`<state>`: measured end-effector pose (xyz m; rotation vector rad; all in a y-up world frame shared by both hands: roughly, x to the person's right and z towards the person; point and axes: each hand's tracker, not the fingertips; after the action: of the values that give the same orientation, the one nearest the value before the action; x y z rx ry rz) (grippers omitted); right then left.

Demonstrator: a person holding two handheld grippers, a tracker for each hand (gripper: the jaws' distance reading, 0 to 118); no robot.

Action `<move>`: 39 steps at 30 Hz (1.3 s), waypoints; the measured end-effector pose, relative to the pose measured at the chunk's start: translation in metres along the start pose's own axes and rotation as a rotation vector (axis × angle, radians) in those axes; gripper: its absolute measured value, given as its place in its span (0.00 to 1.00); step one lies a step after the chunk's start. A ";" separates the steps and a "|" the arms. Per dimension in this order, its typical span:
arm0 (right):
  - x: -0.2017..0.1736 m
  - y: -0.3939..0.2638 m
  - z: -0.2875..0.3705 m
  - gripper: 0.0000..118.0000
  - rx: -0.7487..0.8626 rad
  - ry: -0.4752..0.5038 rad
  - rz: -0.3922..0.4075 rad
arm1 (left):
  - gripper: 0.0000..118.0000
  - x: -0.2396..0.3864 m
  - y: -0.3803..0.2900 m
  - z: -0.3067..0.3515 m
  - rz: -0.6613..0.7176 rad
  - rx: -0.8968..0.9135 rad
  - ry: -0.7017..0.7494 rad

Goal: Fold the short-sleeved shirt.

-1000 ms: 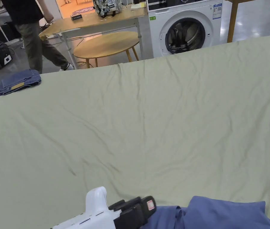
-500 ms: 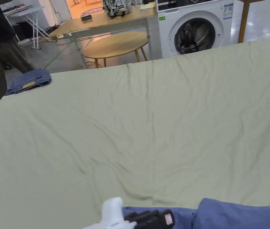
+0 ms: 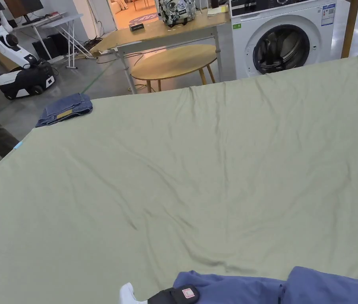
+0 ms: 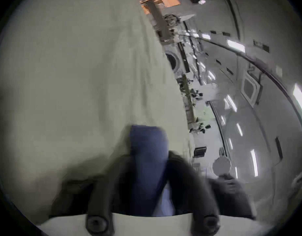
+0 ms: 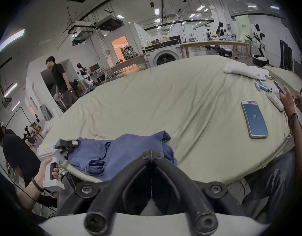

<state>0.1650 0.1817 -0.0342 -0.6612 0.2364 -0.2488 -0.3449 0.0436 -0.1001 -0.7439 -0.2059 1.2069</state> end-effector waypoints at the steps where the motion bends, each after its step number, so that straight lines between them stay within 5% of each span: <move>1: 0.001 0.000 0.001 0.00 0.001 -0.002 0.000 | 0.07 -0.001 -0.002 0.002 -0.018 0.005 -0.015; 6: 0.007 0.001 0.005 0.00 0.001 -0.031 0.009 | 0.06 0.042 0.012 0.059 -0.121 0.131 -0.041; 11: 0.013 0.002 -0.004 0.00 -0.008 -0.018 -0.012 | 0.06 0.132 0.005 0.097 -0.514 0.176 0.193; 17: 0.008 0.004 -0.004 0.00 0.021 -0.005 -0.049 | 0.06 0.165 -0.078 -0.018 -0.665 -0.105 0.039; 21: 0.004 0.007 0.019 0.00 0.068 -0.069 0.035 | 0.06 0.172 -0.130 -0.091 -0.690 -0.301 -0.034; 25: 0.020 0.000 0.026 0.00 0.057 -0.099 -0.008 | 0.26 0.178 -0.136 -0.110 -0.760 -0.319 0.007; 26: 0.025 -0.003 0.027 0.00 0.052 -0.098 -0.032 | 0.54 0.180 -0.134 -0.104 -0.717 -0.318 -0.047; 27: 0.029 -0.006 0.027 0.00 0.046 -0.098 -0.050 | 0.58 0.182 -0.129 -0.096 -0.683 -0.313 -0.099; 31: 0.038 -0.017 0.025 0.00 0.017 -0.104 -0.077 | 0.49 0.179 -0.120 -0.083 -0.674 -0.274 -0.063; 33: 0.038 -0.020 0.021 0.00 0.003 -0.094 -0.096 | 0.12 0.168 -0.128 -0.100 -0.680 -0.325 0.004; 34: 0.036 -0.021 0.019 0.00 -0.003 -0.084 -0.106 | 0.01 0.161 -0.133 -0.111 -0.692 -0.355 0.017; 39: 0.016 -0.025 0.012 0.00 -0.021 0.003 -0.116 | 0.00 0.143 -0.166 -0.146 -0.783 -0.439 0.128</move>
<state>0.1793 0.1643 -0.0114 -0.6960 0.2039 -0.3584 -0.0877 0.0862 -0.1405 -0.9896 -0.6050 0.3642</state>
